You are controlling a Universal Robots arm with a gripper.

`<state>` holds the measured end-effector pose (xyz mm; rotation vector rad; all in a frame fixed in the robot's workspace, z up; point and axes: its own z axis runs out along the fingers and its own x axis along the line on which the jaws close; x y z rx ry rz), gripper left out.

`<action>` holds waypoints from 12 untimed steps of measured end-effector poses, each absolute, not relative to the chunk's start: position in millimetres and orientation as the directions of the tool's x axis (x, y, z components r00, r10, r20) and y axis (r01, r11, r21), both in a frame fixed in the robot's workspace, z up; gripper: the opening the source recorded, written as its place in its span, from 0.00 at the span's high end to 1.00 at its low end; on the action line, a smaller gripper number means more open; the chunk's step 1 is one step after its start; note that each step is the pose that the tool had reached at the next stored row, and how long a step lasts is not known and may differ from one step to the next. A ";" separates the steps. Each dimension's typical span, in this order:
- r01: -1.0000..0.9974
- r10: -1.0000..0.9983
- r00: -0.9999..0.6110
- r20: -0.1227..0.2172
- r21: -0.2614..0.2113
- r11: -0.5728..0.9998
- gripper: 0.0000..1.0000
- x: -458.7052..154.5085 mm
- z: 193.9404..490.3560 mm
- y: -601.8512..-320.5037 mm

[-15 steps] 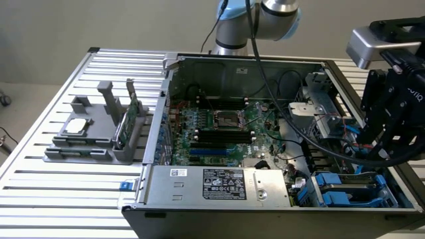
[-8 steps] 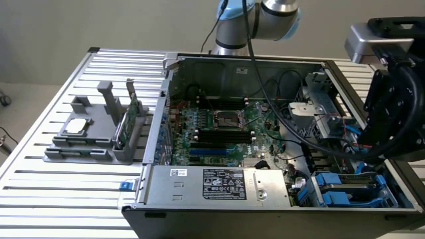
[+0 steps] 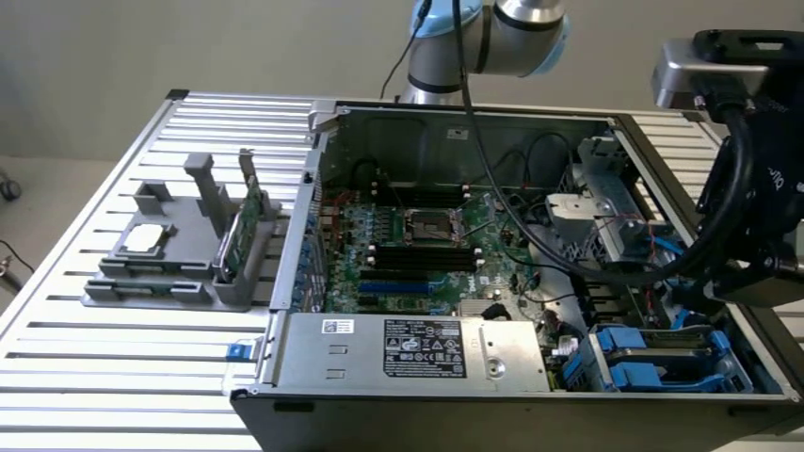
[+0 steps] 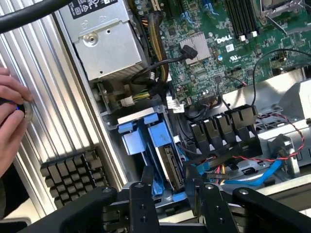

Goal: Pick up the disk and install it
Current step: 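Insert the first disk wire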

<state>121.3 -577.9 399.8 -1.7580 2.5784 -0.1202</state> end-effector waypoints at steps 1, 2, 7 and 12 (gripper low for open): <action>-0.922 -0.923 -0.383 0.028 -0.074 0.380 0.59 121.3 399.6 -577.9; -0.915 -0.916 -0.399 0.028 -0.074 0.396 0.59 121.4 399.5 -577.8; -0.876 -0.877 -0.480 0.028 -0.074 0.477 0.75 121.3 398.5 -577.9; -0.829 -0.830 -0.557 0.028 -0.074 0.554 0.75 121.4 397.3 -577.8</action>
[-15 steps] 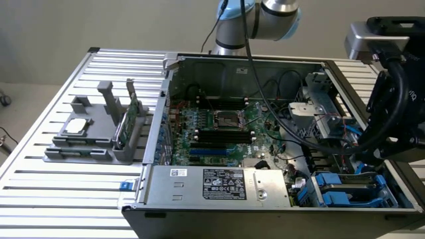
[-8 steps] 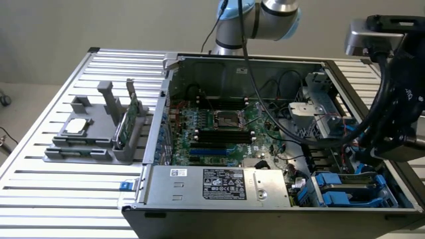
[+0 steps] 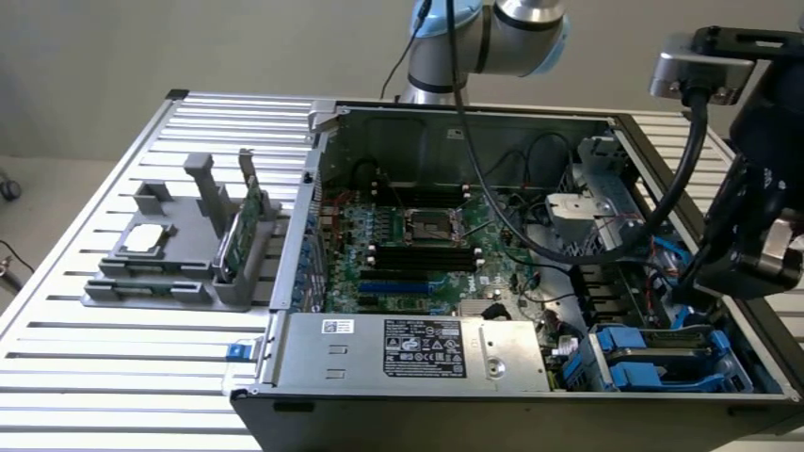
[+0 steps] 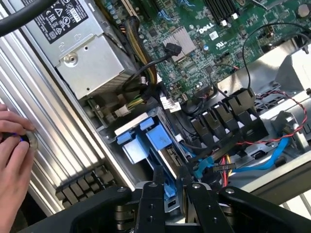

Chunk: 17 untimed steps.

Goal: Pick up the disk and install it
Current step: 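Insert the first disk wire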

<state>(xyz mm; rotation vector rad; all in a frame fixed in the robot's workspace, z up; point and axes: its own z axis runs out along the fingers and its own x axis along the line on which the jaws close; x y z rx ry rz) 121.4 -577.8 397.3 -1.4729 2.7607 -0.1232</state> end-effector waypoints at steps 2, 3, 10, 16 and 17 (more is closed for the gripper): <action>-0.808 -0.809 -0.587 0.028 -0.074 0.584 0.75 121.4 396.7 -577.9; -0.798 -0.798 -0.601 0.028 -0.074 0.598 0.75 121.4 396.5 -577.8; -0.715 -0.715 -0.698 0.028 -0.074 0.695 0.75 121.4 394.3 -577.8; -0.636 -0.636 -0.772 0.028 -0.074 0.768 0.75 121.3 392.2 -577.9; -0.621 -0.620 -0.784 0.028 -0.074 0.781 0.75 121.4 392.0 -577.8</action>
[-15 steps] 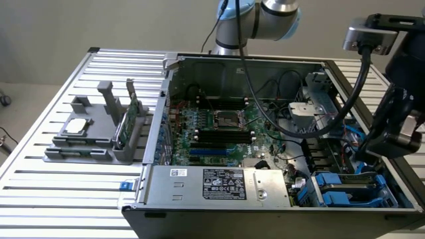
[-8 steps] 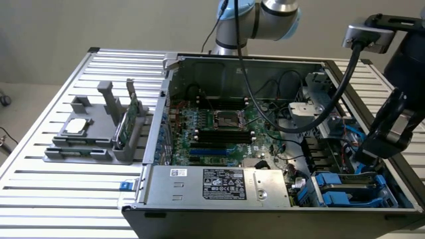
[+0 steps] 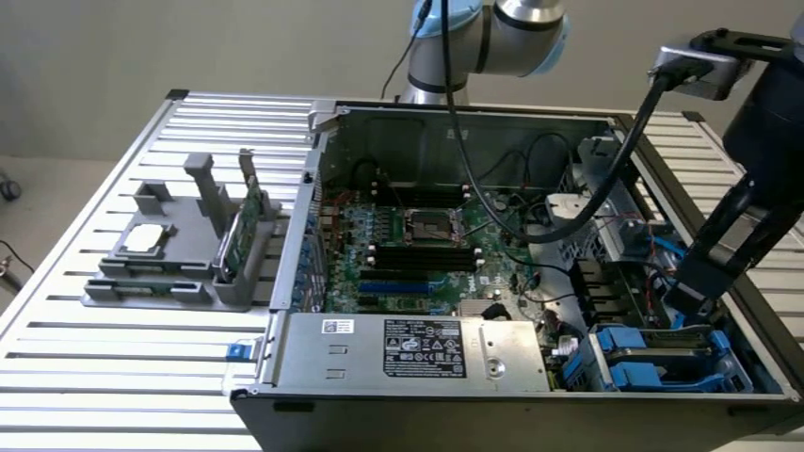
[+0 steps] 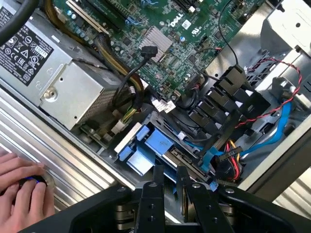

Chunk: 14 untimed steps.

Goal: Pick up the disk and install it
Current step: 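Insert the first disk wire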

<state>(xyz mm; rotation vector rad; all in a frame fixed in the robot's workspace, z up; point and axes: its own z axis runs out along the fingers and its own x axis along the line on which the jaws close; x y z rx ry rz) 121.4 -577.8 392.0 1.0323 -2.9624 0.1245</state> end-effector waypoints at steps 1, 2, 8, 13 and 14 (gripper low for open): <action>-0.606 -0.606 -0.795 0.028 -0.074 0.792 0.75 121.4 391.5 -577.8; -0.593 -0.592 -0.805 0.028 -0.074 0.802 0.75 121.4 391.2 -577.9; -0.501 -0.501 -0.865 0.028 -0.074 0.862 0.75 121.3 388.9 -577.9; -0.421 -0.420 -0.907 0.028 -0.074 0.904 0.75 121.3 387.2 -577.8; -0.405 -0.404 -0.914 0.028 -0.074 0.911 0.75 121.3 386.8 -577.9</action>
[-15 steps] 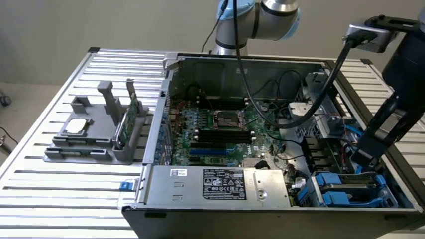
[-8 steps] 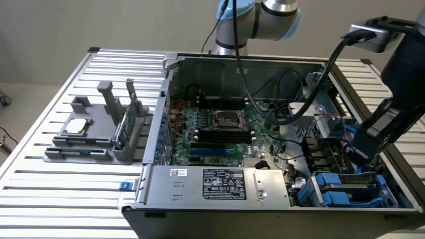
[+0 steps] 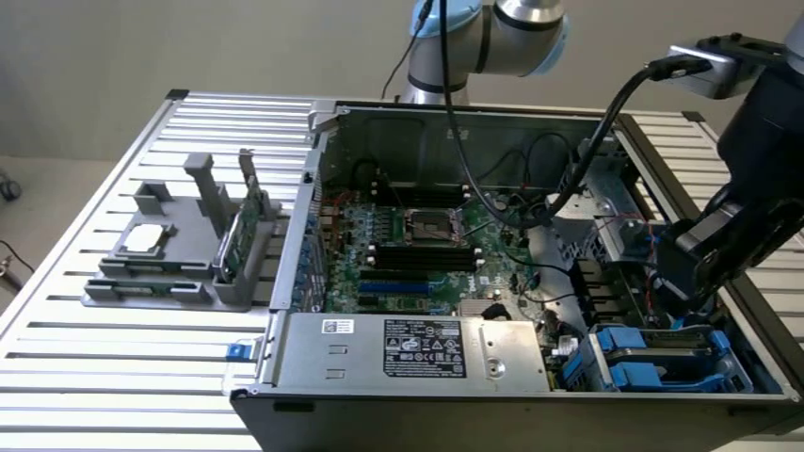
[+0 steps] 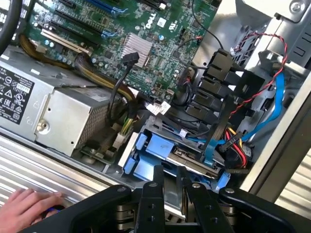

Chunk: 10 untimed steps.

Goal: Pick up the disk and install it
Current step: 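Insert the first disk wire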

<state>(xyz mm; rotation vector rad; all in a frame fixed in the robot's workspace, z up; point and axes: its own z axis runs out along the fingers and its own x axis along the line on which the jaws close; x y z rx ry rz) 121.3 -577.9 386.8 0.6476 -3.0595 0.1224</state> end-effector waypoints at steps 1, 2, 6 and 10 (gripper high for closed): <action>-0.388 -0.387 -0.922 0.028 -0.074 0.919 0.75 121.4 386.4 -577.9; -0.371 -0.370 -0.929 0.028 -0.074 0.926 0.75 121.3 386.1 -577.9; -0.306 -0.304 -0.952 0.028 -0.074 0.949 0.75 121.3 384.6 -577.9; -0.243 -0.242 -0.970 0.028 -0.074 0.967 0.75 121.3 383.3 -577.9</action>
